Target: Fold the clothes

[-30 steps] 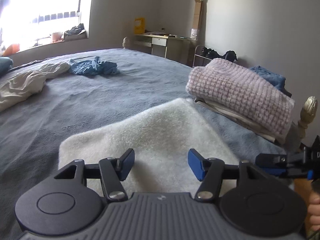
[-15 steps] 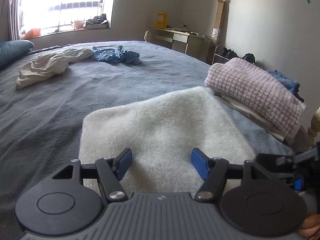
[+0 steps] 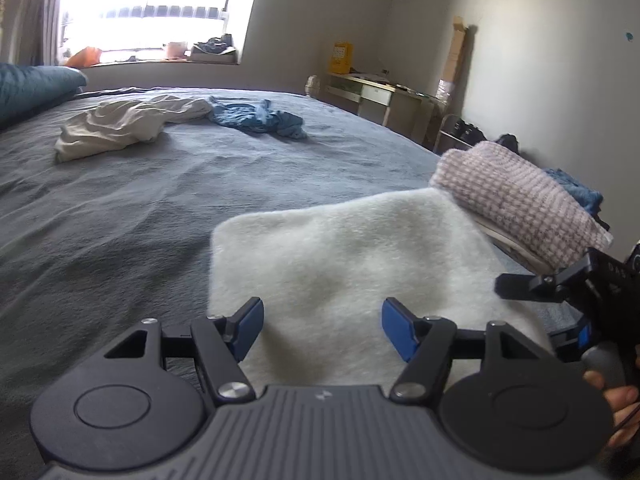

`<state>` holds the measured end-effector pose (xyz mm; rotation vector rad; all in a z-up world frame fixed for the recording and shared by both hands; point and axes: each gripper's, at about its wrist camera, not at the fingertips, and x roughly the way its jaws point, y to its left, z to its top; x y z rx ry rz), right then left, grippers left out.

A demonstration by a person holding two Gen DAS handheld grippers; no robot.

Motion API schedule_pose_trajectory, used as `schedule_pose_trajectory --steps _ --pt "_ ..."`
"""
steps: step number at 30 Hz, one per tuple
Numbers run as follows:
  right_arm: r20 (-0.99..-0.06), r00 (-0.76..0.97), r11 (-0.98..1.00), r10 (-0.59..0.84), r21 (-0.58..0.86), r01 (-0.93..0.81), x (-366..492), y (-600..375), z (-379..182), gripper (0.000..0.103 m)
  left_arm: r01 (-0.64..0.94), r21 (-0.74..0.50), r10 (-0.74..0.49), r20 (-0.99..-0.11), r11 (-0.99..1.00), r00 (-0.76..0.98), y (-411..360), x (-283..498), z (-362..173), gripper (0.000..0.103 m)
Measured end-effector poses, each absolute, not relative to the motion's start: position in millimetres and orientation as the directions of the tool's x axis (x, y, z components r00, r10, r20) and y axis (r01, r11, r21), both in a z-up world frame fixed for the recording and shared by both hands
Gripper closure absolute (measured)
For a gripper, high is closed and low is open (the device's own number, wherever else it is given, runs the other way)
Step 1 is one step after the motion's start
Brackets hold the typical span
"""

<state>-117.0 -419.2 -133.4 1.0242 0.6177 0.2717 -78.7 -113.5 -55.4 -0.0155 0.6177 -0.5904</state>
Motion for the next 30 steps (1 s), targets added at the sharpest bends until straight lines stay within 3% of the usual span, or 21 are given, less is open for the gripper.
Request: schedule_pose_trajectory --steps 10,14,25,28,30 --pt "-0.393 0.723 0.475 0.568 0.874 0.103 -65 -409 -147 0.009 0.430 -0.333 -0.543 -0.543 0.840 0.641 -71 -67 -77 0.036" --pt "-0.374 0.692 0.435 0.618 0.896 0.095 -46 -409 -154 0.000 0.437 -0.374 -0.575 -0.537 0.818 0.617 -62 -69 -87 0.035" --pt "-0.386 0.640 0.477 0.664 0.878 0.035 -54 -394 -149 0.000 0.421 -0.457 -0.619 -0.514 0.784 0.594 -54 -69 -106 0.031" --pt "-0.394 0.638 0.497 0.662 0.867 0.019 -42 -388 -147 0.001 0.418 -0.456 -0.616 -0.511 0.785 0.600 -54 -69 -107 0.030" --pt "-0.415 0.640 0.536 0.646 0.844 0.007 -40 -383 -139 0.014 0.415 -0.450 -0.609 -0.508 0.791 0.609 -53 -71 -107 0.030"
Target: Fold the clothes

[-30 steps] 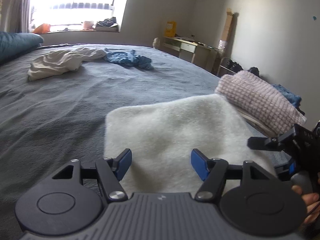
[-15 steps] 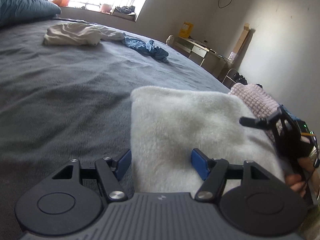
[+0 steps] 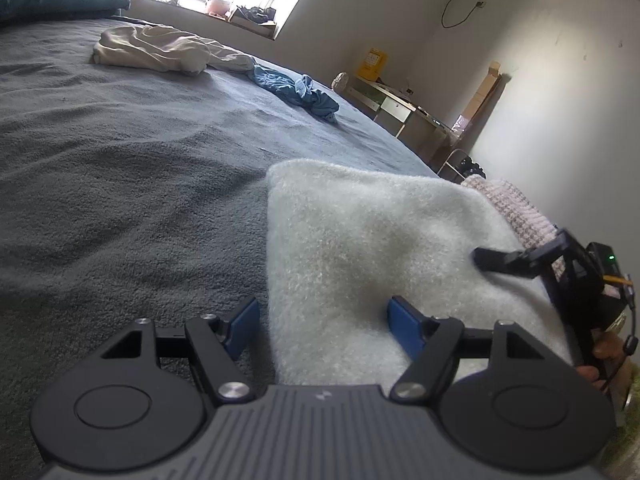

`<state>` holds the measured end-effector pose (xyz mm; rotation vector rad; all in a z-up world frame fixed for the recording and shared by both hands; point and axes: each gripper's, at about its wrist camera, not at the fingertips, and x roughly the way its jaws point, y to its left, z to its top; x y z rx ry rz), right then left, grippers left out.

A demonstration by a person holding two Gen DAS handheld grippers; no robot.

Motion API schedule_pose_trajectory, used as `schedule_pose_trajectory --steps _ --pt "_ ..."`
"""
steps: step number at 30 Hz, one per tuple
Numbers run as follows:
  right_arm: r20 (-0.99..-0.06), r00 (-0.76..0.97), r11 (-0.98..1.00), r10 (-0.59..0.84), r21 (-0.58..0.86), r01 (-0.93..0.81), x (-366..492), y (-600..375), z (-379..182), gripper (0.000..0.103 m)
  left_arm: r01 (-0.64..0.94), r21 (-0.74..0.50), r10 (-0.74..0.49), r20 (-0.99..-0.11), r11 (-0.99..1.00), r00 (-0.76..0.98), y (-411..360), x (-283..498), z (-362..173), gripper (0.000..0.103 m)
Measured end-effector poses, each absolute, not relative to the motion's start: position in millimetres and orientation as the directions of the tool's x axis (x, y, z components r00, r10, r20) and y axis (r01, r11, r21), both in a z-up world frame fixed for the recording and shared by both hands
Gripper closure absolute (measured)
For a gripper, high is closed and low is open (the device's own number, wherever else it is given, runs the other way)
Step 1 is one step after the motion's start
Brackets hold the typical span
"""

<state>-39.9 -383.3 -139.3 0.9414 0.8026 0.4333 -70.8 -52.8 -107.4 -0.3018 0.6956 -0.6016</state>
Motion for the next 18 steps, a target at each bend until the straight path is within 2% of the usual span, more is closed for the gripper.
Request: schedule_pose_trajectory --steps 2,5,10,12,16,18 --pt "-0.409 0.648 0.533 0.642 0.846 0.006 -44 -381 -134 0.026 0.408 -0.430 -0.589 -0.503 0.806 0.632 -53 -75 -104 0.031" --pt "-0.404 0.662 0.533 0.632 0.846 0.008 -48 -379 -129 0.032 0.401 -0.384 -0.550 -0.472 0.832 0.689 -50 -85 -91 0.036" --pt "-0.427 0.676 0.567 0.601 0.824 0.016 -52 -362 -112 0.034 0.491 -0.489 -0.674 -0.330 0.721 0.661 -37 -96 -68 0.035" --pt "-0.432 0.678 0.577 0.595 0.817 0.015 -52 -354 -102 0.034 0.532 -0.494 -0.713 -0.323 0.687 0.622 -43 -96 -69 0.035" --pt "-0.464 0.676 0.618 0.572 0.786 0.016 -53 -329 -80 0.031 0.525 -0.530 -0.736 -0.355 0.666 0.576 -50 -91 -89 0.035" --pt "-0.498 0.678 0.669 0.540 0.743 0.013 -55 -313 -67 0.028 0.509 -0.581 -0.756 -0.336 0.635 0.561 -40 -88 -97 0.035"
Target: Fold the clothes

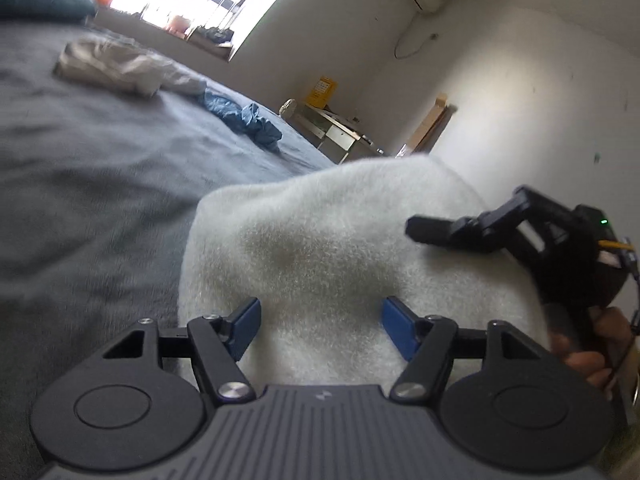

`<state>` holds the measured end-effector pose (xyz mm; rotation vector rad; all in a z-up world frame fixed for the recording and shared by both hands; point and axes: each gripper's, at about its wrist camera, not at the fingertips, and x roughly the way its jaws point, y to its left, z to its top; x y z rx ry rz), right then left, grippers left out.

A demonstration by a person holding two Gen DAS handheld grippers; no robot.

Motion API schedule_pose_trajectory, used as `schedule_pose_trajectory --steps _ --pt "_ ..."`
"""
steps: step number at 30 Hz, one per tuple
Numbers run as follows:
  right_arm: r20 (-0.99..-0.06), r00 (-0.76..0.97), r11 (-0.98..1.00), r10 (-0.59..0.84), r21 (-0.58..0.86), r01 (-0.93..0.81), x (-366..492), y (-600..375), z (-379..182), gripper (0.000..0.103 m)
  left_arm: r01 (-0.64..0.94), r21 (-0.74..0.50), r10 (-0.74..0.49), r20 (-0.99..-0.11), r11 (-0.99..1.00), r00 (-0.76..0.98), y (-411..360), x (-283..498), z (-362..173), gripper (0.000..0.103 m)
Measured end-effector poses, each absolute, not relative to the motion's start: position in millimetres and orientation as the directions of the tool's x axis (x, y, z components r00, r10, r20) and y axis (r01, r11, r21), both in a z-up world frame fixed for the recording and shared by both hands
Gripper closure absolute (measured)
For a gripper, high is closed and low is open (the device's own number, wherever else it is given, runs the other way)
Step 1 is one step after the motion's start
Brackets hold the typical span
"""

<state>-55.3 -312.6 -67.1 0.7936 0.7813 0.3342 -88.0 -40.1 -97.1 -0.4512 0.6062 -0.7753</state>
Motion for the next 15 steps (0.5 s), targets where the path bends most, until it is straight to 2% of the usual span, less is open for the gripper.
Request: schedule_pose_trajectory --steps 3,8,15 --pt "-0.541 0.681 0.736 0.494 0.677 0.003 -57 -288 -51 0.025 0.476 -0.645 -0.774 -0.308 0.598 0.554 -20 -82 -105 0.035" --pt "-0.582 0.676 0.811 0.452 0.583 -0.041 -56 -242 -33 0.021 0.433 -0.685 -0.760 -0.282 0.587 0.585 16 -81 -114 0.037" --pt "-0.625 0.641 0.872 0.446 0.465 -0.153 -48 -171 -19 0.014 0.314 -0.743 -0.704 -0.285 0.591 0.650 77 -87 -125 0.049"
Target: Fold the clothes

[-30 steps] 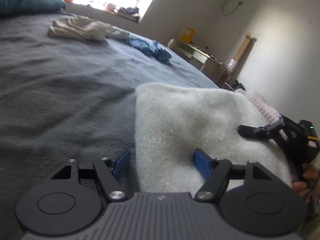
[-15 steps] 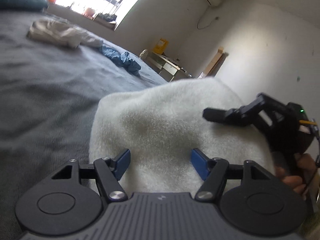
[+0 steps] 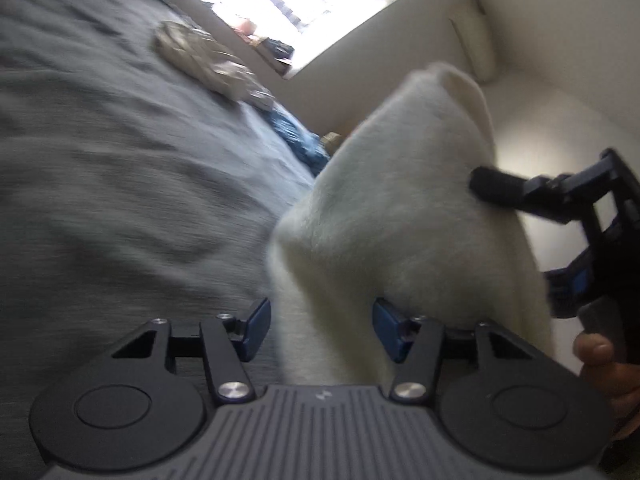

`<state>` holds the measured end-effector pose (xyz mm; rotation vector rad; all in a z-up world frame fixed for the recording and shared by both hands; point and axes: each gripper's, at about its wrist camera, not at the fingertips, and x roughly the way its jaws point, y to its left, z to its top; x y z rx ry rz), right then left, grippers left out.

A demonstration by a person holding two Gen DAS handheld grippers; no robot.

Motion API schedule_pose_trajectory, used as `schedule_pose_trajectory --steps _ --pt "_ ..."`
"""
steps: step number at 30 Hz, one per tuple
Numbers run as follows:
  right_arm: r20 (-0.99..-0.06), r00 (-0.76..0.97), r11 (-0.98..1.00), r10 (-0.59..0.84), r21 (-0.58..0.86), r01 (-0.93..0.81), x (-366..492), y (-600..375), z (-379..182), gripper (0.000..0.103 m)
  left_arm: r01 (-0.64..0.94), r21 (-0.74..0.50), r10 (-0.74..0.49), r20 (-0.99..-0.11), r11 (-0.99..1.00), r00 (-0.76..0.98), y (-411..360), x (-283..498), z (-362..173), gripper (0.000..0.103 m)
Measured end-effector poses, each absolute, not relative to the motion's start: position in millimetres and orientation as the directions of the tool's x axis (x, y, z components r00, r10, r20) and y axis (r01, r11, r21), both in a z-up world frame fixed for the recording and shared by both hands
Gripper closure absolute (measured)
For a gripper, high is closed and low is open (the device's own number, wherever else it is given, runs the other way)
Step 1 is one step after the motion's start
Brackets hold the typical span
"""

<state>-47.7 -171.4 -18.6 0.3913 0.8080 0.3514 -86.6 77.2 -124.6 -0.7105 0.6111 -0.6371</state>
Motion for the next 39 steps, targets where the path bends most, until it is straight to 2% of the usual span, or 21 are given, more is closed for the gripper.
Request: schedule_pose_trajectory --steps 4,6,8,9,12,19,22,24,25,29,31,34,39 --pt "-0.633 0.588 0.857 0.503 0.453 -0.246 -33 -121 -17 0.013 0.152 -0.766 -0.616 -0.364 0.624 0.699 132 -98 -135 0.053" --pt "-0.622 0.545 0.822 0.562 0.489 -0.291 -24 -100 -24 0.014 0.091 -0.795 -0.602 -0.373 0.600 0.706 158 -105 -143 0.068" --pt "-0.597 0.483 0.765 0.640 0.557 -0.325 -18 -83 -31 0.015 0.064 -0.803 -0.600 -0.386 0.592 0.701 174 -111 -147 0.075" --pt "-0.577 0.465 0.736 0.672 0.589 -0.334 -17 -77 -31 0.015 0.062 -0.804 -0.600 -0.388 0.592 0.699 179 -114 -147 0.075" --pt "-0.514 0.469 0.689 0.718 0.619 -0.377 -22 -68 -18 0.015 0.064 -0.803 -0.596 -0.382 0.592 0.706 181 -121 -143 0.069" --pt "-0.429 0.633 0.724 0.644 0.610 -0.323 -77 -145 5 0.015 0.023 -0.821 -0.584 -0.386 0.570 0.714 184 -123 -138 0.065" --pt "-0.437 0.666 0.711 0.604 0.673 -0.204 -91 -186 -21 0.014 0.014 -0.821 -0.570 -0.383 0.570 0.727 188 -130 -136 0.057" --pt "-0.447 0.666 0.666 0.597 0.739 -0.101 -94 -211 -48 0.013 0.020 -0.830 -0.569 -0.365 0.558 0.737 191 -136 -131 0.040" --pt "-0.452 0.665 0.639 0.594 0.768 -0.049 -95 -224 -61 0.013 0.022 -0.833 -0.568 -0.357 0.553 0.741 192 -138 -129 0.037" --pt "-0.470 0.604 0.540 0.644 0.838 0.077 -78 -237 -116 0.014 0.029 -0.816 -0.566 -0.374 0.578 0.735 185 -139 -119 0.034" --pt "-0.446 0.569 0.483 0.691 0.870 0.096 -64 -233 -135 0.014 0.033 -0.830 -0.584 -0.363 0.557 0.727 182 -136 -118 0.033" --pt "-0.427 0.528 0.441 0.734 0.891 0.107 -41 -222 -152 0.014 0.052 -0.856 -0.622 -0.331 0.515 0.709 177 -126 -118 0.028" --pt "-0.363 0.492 0.352 0.791 0.928 0.119 -14 -216 -164 0.011 0.075 -0.845 -0.640 -0.340 0.530 0.689 166 -99 -111 0.026"
